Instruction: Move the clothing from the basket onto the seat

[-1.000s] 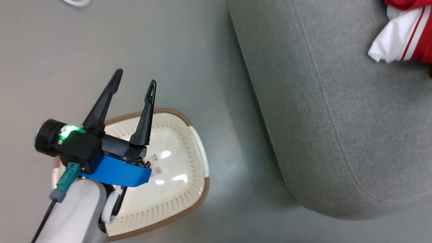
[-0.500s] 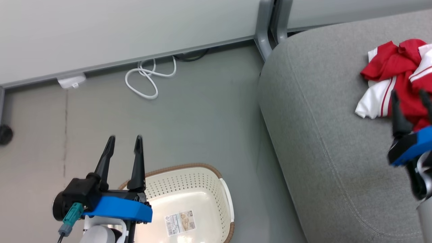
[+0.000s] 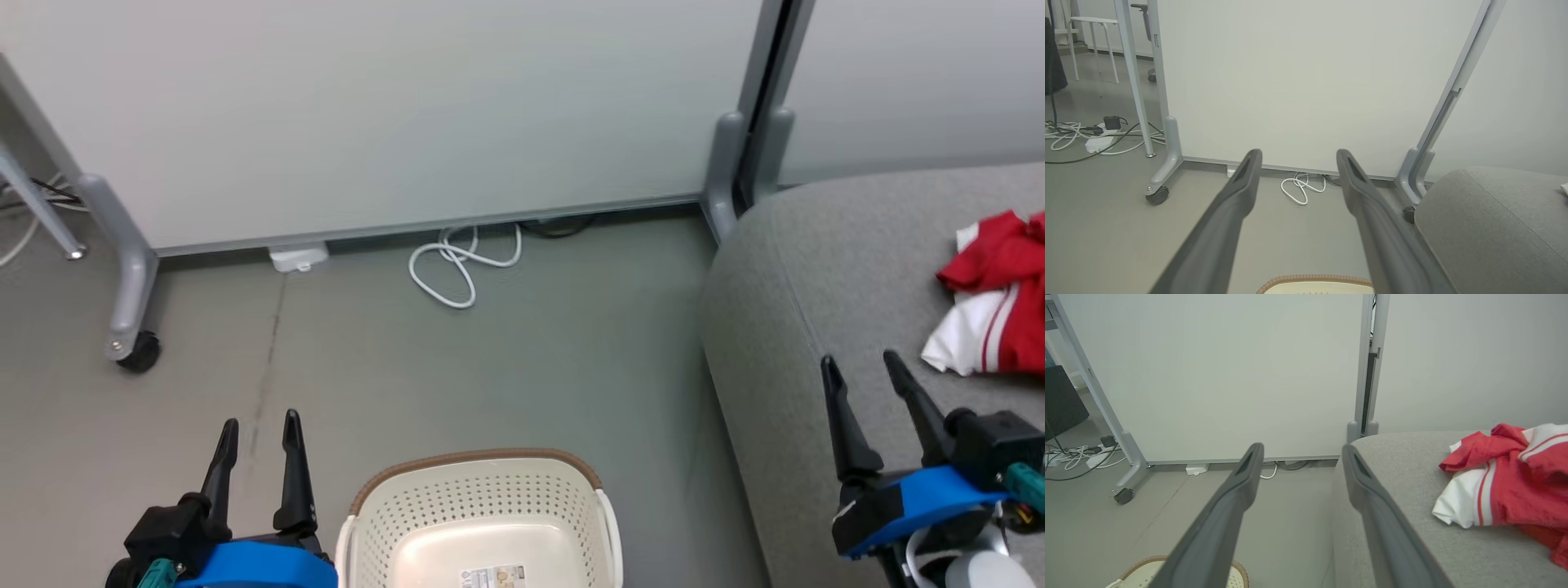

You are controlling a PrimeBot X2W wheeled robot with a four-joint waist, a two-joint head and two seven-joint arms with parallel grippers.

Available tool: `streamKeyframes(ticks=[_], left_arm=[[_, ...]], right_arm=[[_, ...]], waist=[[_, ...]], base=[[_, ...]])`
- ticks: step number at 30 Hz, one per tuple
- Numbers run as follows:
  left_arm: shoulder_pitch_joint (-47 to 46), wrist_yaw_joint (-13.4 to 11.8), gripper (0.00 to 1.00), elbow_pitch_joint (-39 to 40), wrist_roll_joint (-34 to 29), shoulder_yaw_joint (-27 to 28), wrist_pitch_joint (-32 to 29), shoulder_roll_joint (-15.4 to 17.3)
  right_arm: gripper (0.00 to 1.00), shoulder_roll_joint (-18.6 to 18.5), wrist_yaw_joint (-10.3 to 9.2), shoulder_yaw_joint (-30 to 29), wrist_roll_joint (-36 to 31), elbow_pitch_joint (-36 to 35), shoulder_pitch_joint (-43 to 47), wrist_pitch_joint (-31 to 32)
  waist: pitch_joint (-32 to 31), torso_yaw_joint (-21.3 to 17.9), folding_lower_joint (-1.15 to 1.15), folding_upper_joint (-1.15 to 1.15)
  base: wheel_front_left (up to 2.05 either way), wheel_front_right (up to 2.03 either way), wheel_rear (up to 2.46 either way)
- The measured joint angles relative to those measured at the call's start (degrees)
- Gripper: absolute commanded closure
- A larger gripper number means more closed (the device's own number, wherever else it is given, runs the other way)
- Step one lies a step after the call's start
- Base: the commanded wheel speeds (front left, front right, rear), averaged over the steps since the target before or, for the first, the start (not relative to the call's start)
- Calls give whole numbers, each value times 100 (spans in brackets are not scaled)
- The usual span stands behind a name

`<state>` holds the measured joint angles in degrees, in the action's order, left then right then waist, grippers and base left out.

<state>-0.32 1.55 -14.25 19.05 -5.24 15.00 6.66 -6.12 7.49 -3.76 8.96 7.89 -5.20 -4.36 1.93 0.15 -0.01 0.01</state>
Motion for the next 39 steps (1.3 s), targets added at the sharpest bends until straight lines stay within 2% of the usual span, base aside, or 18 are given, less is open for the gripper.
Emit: streamKeyframes(ticks=[10, 35, 36, 39], left_arm=[[291, 126, 0, -144, -167, 240, -1, -87], [308, 299, 0, -246, -320, 272, 0, -240], [317, 300, 100, -280, -323, 269, -7, -245], [388, 300, 100, -435, -299, 265, -30, -281]], right_arm=[[0, 210, 0, 188, -46, -13, 346, 51], [0, 299, 0, 169, -76, 7, 389, 32], [100, 300, 0, 169, -76, 45, 397, 31], [100, 310, 0, 174, -75, 214, 458, 33]], waist=[[-175, 369, 1, 0], [-77, 302, 1, -1], [-76, 302, 1, -1], [-76, 301, 1, -1]], base=[[0, 0, 0], [0, 0, 0], [0, 0, 0], [0, 0, 0]])
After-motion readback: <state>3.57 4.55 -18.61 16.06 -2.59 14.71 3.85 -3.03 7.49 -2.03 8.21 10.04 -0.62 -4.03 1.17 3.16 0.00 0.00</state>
